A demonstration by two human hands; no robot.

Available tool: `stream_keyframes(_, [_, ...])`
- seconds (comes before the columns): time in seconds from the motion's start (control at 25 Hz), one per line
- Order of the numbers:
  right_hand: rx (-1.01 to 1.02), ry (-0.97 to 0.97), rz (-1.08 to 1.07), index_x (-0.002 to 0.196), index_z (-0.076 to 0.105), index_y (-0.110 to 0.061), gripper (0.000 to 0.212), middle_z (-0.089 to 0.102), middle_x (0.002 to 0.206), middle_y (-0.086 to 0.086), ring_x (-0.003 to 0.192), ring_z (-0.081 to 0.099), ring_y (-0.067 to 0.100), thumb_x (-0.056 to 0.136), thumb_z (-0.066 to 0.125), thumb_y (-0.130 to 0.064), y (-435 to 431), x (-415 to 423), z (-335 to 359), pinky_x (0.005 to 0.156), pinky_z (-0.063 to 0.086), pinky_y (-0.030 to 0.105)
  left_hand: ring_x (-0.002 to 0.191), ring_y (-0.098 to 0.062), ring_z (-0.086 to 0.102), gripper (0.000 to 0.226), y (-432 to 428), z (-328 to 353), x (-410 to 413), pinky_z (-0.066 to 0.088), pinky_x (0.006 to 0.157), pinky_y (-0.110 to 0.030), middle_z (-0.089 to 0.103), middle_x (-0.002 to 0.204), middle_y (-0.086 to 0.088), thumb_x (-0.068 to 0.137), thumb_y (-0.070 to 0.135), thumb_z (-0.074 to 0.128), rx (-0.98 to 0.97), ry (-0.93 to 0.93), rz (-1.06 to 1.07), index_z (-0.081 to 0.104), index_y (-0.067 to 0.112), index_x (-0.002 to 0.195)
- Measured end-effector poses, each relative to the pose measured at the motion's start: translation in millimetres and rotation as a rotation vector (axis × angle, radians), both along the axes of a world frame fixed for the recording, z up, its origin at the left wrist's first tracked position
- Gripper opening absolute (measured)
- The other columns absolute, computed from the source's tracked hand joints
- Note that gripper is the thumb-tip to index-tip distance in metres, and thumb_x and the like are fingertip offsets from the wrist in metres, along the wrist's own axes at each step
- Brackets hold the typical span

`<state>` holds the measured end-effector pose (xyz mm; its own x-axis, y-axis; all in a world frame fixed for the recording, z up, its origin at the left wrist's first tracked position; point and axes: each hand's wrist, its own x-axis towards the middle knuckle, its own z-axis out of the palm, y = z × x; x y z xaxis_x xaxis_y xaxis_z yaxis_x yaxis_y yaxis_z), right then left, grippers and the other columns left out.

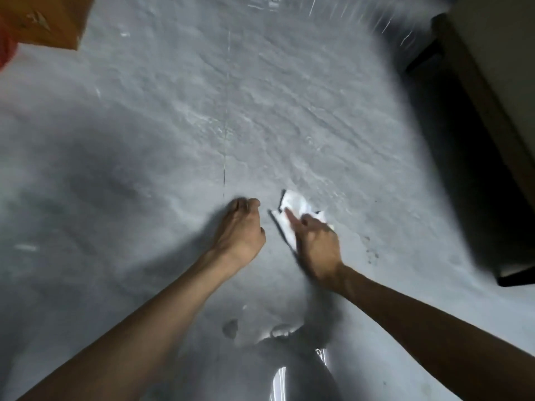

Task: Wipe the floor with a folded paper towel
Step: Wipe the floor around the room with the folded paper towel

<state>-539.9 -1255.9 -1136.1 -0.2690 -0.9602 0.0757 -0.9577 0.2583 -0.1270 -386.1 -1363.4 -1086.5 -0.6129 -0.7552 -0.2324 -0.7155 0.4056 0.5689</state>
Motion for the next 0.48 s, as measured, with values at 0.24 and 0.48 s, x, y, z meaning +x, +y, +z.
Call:
stream_keyframes(0.24, [0.061, 0.217, 0.442, 0.142, 0.046, -0.032, 0.048, 0.062, 0.099, 0.008, 0.090, 0.063, 0.030, 0.095, 0.054, -0.025, 63, -140, 6, 0.073, 0.051, 0.037, 0.135, -0.024, 0.037, 0.055, 40, -5, -39, 0.033, 0.110, -0.031, 0.041, 0.140, -0.013, 0.083, 0.005, 0.051, 0.015, -0.052, -0.159, 0.038, 0.007, 0.137])
stream_keyframes(0.48, [0.006, -0.004, -0.495, 0.140, 0.046, -0.025, 0.048, 0.062, 0.105, 0.014, 0.087, 0.062, 0.038, 0.093, 0.053, -0.021, 85, -136, -8, 0.067, 0.050, 0.042, 0.134, -0.025, 0.031, 0.051, 64, 2, -95, 0.028, 0.111, -0.032, 0.041, 0.136, -0.012, 0.084, 0.011, 0.049, -0.091, -0.174, -0.283, 0.039, 0.007, 0.134])
